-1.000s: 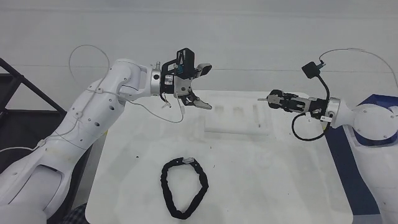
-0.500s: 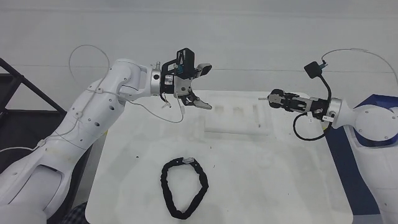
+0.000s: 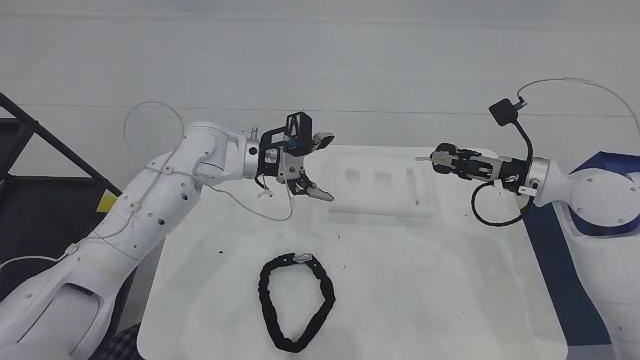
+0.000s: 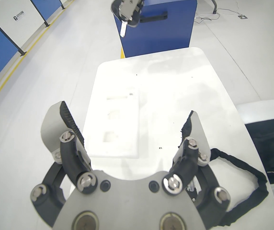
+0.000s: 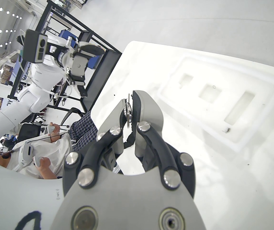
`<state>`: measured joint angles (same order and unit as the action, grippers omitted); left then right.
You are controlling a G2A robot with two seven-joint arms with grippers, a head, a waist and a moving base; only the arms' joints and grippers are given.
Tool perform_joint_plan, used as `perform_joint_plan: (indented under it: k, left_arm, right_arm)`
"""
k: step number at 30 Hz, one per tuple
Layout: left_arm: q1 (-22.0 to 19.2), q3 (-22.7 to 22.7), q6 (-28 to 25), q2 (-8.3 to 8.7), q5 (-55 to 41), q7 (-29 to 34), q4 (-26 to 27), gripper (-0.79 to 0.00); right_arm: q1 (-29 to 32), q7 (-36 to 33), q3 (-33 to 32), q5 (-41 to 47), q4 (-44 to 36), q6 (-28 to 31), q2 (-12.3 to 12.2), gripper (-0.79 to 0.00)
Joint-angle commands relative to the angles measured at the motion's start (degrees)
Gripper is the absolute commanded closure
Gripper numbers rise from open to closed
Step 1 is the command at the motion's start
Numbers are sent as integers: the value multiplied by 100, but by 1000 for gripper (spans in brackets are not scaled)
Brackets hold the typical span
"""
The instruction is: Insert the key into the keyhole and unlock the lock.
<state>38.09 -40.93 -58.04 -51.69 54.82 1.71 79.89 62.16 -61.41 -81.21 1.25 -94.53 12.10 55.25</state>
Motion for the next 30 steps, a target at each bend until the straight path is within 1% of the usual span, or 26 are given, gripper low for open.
perform_joint_plan:
  k: [1, 5, 7, 9, 13, 16, 21, 27, 30]
  left_arm:
    - [177, 41, 3, 43, 194, -182, -37, -785]
    - [390, 220, 3, 105, 592, -528, -104, -785]
    - [409, 359, 3, 121, 800, -712, -165, -785]
    - [378, 561, 3, 122, 943, -812, -332, -785]
    - [212, 985, 3, 125, 1347, -1256, -514, -785]
    - [109, 1408, 3, 159, 1758, -1784, -699, -785]
    - [-273, 2157, 3, 202, 2282, -2515, -1060, -785]
    - [-766, 3091, 3, 220, 2536, -3093, -1453, -785]
    - [-731, 3119, 3, 214, 2694, -3186, -1543, -785]
  right_arm:
    - [0, 0, 0, 0, 0, 0, 0, 0]
    - [0, 0, 0, 0, 0, 0, 0, 0]
    - [0, 0, 0, 0, 0, 0, 0, 0]
    - [0, 0, 0, 0, 0, 0, 0, 0]
    - [0, 0, 0, 0, 0, 0, 0, 0]
    - [0, 0, 0, 0, 0, 0, 0, 0]
    - [0, 0, 0, 0, 0, 0, 0, 0]
    - [0, 0, 0, 0, 0, 0, 0, 0]
    - [0, 0, 0, 0, 0, 0, 0, 0]
